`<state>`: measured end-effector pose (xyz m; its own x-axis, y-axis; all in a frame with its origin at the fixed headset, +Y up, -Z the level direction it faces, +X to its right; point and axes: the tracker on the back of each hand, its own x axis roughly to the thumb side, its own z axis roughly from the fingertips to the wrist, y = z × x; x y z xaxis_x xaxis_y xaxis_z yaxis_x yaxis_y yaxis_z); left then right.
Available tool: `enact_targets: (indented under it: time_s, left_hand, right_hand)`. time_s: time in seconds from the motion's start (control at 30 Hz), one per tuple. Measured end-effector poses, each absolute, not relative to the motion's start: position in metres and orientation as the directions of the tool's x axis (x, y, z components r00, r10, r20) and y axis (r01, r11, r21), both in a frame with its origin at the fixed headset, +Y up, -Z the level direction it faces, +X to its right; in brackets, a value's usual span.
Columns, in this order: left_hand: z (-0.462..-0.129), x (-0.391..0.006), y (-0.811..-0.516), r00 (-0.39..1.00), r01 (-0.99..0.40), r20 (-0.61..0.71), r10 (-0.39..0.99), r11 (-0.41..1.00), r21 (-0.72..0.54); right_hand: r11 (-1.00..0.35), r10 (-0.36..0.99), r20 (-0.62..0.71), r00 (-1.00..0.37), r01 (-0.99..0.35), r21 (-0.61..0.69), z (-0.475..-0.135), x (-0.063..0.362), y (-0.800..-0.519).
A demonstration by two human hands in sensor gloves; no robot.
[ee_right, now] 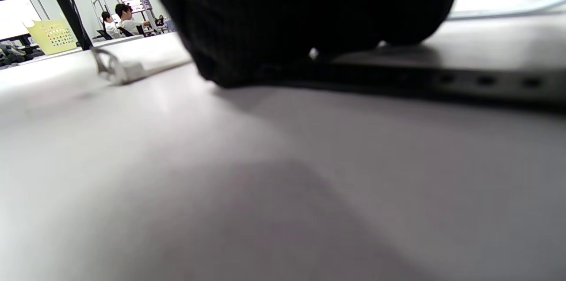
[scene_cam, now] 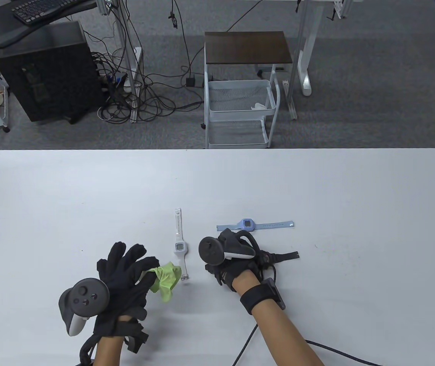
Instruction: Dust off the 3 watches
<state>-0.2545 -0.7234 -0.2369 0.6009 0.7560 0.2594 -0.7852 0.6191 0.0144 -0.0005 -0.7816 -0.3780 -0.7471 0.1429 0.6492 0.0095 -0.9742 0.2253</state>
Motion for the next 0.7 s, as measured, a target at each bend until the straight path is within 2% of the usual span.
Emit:
enact_targets:
  time_s: [0.3,0.7]
  left_hand:
    - [-0.237,-0.2527,-0.7235,0.594,-0.789,0.264,0.76,0.615,0.004]
    - [-0.2372,-0.2518,-0.7241,0.596,-0.787,0.252,0.762,0.617,-0.004]
  right_hand:
    - [-0.975,0.12,0.641,-0.758,0.033,0.222,-0.3781,-0.0019,-0.7807]
    - [-0.988,0.066,0.665,-0.744,0.046,0.149,-0.3722,-0.0053,-0.7795]
